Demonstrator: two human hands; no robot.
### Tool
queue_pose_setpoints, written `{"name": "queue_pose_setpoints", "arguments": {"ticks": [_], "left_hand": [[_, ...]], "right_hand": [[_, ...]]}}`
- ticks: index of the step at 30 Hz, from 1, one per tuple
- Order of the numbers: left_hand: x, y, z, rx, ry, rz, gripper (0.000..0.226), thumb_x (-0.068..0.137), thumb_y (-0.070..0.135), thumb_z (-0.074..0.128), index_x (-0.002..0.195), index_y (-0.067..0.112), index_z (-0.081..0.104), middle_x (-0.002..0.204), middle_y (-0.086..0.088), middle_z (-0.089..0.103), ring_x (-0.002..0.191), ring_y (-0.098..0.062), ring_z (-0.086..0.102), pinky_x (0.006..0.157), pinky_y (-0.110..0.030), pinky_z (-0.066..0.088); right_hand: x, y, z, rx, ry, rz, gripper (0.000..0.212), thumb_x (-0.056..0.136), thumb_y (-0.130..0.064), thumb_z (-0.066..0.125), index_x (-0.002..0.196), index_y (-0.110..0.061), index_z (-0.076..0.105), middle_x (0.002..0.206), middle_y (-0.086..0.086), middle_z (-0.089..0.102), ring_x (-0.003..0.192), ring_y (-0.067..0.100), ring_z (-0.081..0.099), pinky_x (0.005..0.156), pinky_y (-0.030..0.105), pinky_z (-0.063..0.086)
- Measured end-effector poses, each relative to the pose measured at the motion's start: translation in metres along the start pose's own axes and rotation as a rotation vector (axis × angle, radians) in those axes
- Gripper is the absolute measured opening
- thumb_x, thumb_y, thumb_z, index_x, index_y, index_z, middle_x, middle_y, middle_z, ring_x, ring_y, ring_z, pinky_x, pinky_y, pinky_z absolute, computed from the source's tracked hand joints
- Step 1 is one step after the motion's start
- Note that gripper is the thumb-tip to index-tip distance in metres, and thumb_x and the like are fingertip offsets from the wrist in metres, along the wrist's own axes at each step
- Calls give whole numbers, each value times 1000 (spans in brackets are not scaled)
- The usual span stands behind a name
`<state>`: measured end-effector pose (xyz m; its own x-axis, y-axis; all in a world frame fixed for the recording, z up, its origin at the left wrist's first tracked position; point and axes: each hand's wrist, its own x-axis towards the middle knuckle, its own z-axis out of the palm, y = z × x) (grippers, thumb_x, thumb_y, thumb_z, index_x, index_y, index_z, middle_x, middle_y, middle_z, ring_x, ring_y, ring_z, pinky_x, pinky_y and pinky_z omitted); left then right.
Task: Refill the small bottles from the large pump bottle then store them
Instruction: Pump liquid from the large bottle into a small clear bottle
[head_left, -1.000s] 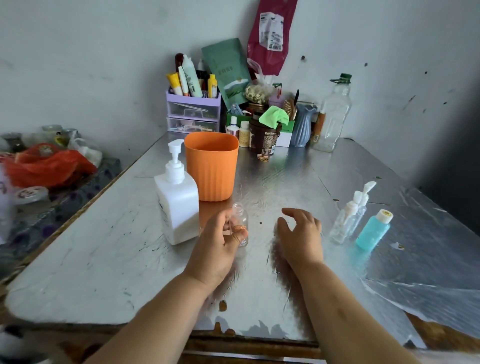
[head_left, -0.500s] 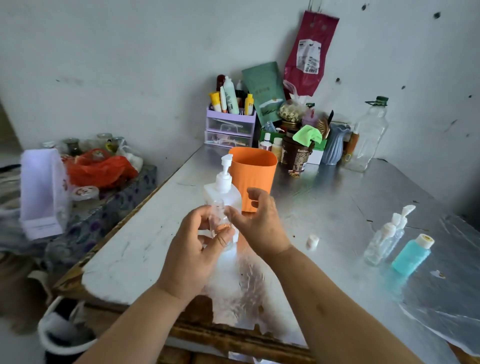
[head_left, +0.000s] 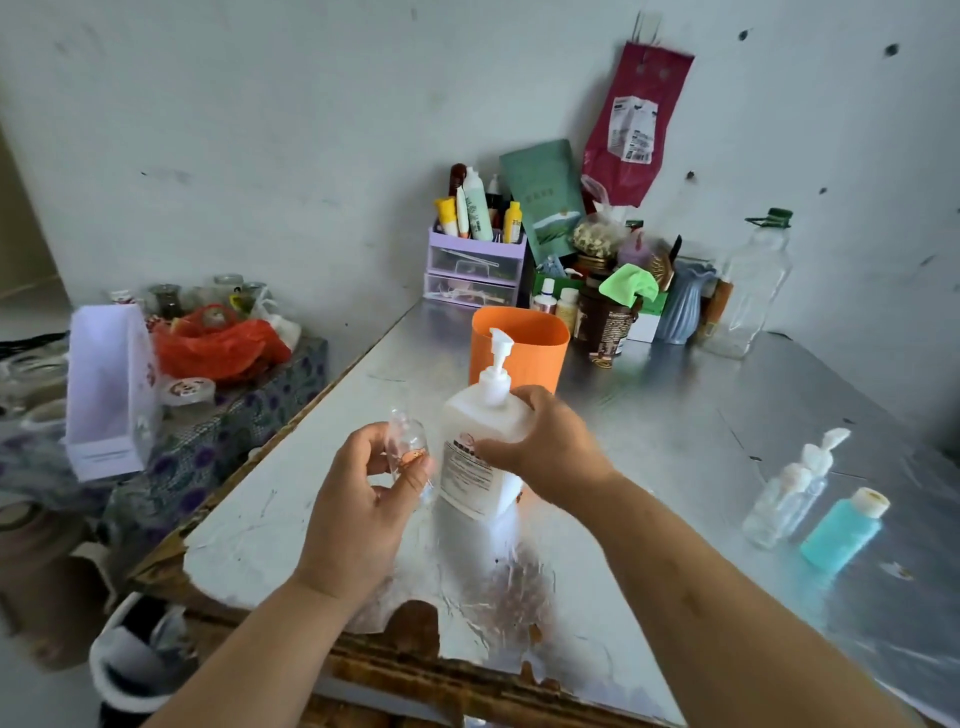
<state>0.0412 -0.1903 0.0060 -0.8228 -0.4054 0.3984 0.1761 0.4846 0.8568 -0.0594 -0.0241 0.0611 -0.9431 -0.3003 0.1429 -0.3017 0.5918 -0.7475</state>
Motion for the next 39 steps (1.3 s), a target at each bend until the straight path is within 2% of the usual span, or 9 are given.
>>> {"name": "queue_pose_setpoints", "arguments": {"ticks": [3, 10, 15, 17, 20, 23, 27, 33, 39], "left_hand": [[-1, 6, 11, 8, -57, -22, 42, 82, 52, 57, 117, 31, 48, 112, 14, 60, 103, -1, 57, 68, -1, 40], [5, 41, 48, -77, -222, -5, 45, 84, 51, 56, 123, 29, 51, 116, 13, 62, 100, -1, 61, 68, -4, 46], [7, 58, 68, -70, -246, 52, 26, 89, 44, 61, 112, 35, 52, 103, 17, 66, 86, 7, 63, 77, -25, 53], [9, 61, 73, -44, -256, 46, 33, 89, 47, 61, 118, 33, 52, 107, 18, 64, 89, 5, 63, 81, -28, 54], [13, 66, 77, -15, -264, 25, 38, 91, 45, 62, 125, 34, 48, 108, 23, 61, 96, 4, 60, 86, -30, 53], [16, 71, 75, 24, -267, 13, 38, 92, 45, 61, 125, 35, 46, 106, 23, 59, 100, -3, 60, 90, -37, 54], [20, 76, 69, 72, -288, 24, 42, 91, 50, 59, 128, 33, 46, 118, 15, 61, 105, -8, 61, 91, -39, 53], [21, 85, 68, 99, -376, 47, 31, 94, 38, 61, 122, 39, 48, 115, 16, 60, 100, -7, 62, 86, -33, 54], [24, 94, 77, 101, -343, 67, 33, 95, 32, 60, 125, 37, 50, 122, 13, 61, 108, -9, 59, 84, -27, 48]], "right_hand": [[-8, 17, -38, -80, -138, -25, 68, 58, -46, 81, 119, -35, 53, 104, -10, 67, 90, 11, 65, 78, 36, 58], [-33, 38, -115, -159, -345, 3, 55, 71, -16, 80, 107, -49, 54, 113, -21, 65, 109, 3, 60, 100, 31, 48], [-43, 30, -143, -68, -358, 6, 55, 82, -10, 72, 117, -45, 48, 129, -13, 56, 122, 8, 51, 108, 37, 42], [-43, 17, -145, 54, -253, -7, 49, 78, -34, 72, 123, -29, 53, 122, -11, 60, 115, 7, 56, 104, 34, 45], [-38, 0, -134, -17, 7, -62, 58, 64, -63, 68, 108, -25, 61, 97, -12, 67, 91, 3, 63, 84, 26, 53], [-32, -7, -127, -97, 74, -126, 23, 79, -43, 71, 91, -23, 67, 81, -9, 69, 72, 4, 63, 72, 24, 55], [-27, -5, -136, -54, -42, -96, 8, 86, -24, 68, 94, -20, 70, 85, -4, 73, 80, 18, 67, 82, 34, 58], [-20, -16, -136, 172, -86, 35, 35, 97, -42, 45, 100, -18, 70, 101, -5, 71, 101, 14, 63, 91, 35, 51], [-2, -32, -101, 114, -23, 174, 54, 102, -45, 25, 104, -8, 64, 104, 6, 65, 89, 18, 56, 76, 32, 43]]}}
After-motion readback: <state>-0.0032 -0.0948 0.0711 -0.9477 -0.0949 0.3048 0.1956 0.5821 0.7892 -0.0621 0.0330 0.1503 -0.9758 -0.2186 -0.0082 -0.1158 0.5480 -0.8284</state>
